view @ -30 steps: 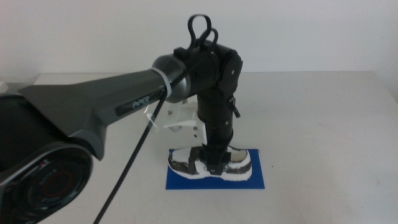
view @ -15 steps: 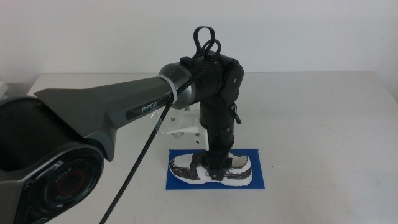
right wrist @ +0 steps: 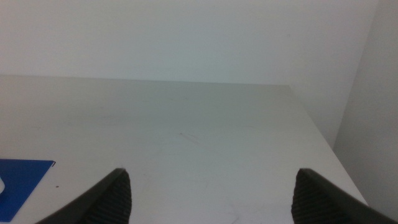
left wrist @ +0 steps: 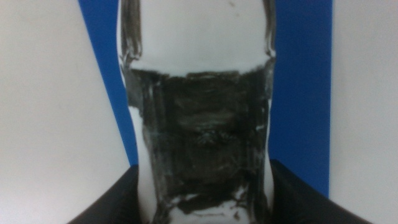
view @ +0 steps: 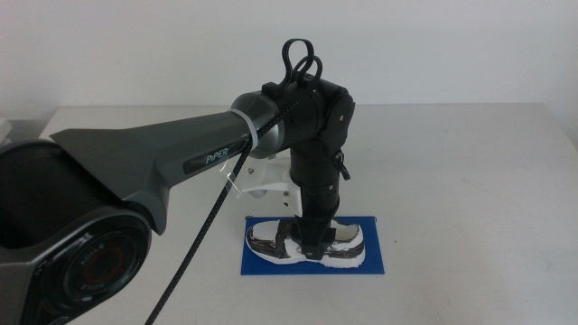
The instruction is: Use one arm to grab the shoe from the table and place it on the mat.
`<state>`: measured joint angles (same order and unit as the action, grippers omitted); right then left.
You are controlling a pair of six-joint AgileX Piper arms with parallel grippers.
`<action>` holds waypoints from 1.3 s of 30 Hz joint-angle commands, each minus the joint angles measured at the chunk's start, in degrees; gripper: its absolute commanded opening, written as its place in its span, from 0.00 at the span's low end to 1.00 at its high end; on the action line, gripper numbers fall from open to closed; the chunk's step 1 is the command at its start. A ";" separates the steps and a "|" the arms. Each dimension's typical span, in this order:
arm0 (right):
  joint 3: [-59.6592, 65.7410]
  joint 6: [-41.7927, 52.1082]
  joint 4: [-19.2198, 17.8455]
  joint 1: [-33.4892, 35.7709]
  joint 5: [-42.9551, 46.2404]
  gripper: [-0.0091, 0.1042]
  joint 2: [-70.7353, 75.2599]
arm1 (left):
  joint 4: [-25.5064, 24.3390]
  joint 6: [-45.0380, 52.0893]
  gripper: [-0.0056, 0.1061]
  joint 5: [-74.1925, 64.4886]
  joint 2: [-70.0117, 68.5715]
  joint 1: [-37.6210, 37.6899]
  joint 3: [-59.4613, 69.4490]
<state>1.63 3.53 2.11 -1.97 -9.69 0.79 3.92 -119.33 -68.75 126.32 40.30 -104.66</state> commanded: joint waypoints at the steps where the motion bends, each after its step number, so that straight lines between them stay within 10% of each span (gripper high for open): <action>1: -0.54 0.72 -0.49 -0.27 4.54 0.67 1.21 | -0.78 -0.29 0.58 -0.28 -3.17 0.24 -1.45; 10: -0.54 0.72 -0.49 -0.27 4.54 0.67 1.21 | -1.01 -0.29 0.89 -3.26 -3.65 0.24 -1.62; 39: -0.54 0.72 -0.49 -0.27 4.54 0.67 1.21 | -3.42 -0.29 0.82 -6.75 -17.53 0.14 -1.80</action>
<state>1.63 3.53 2.11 -1.97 -9.69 0.79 1.15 -119.27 -70.14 113.76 40.30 -104.77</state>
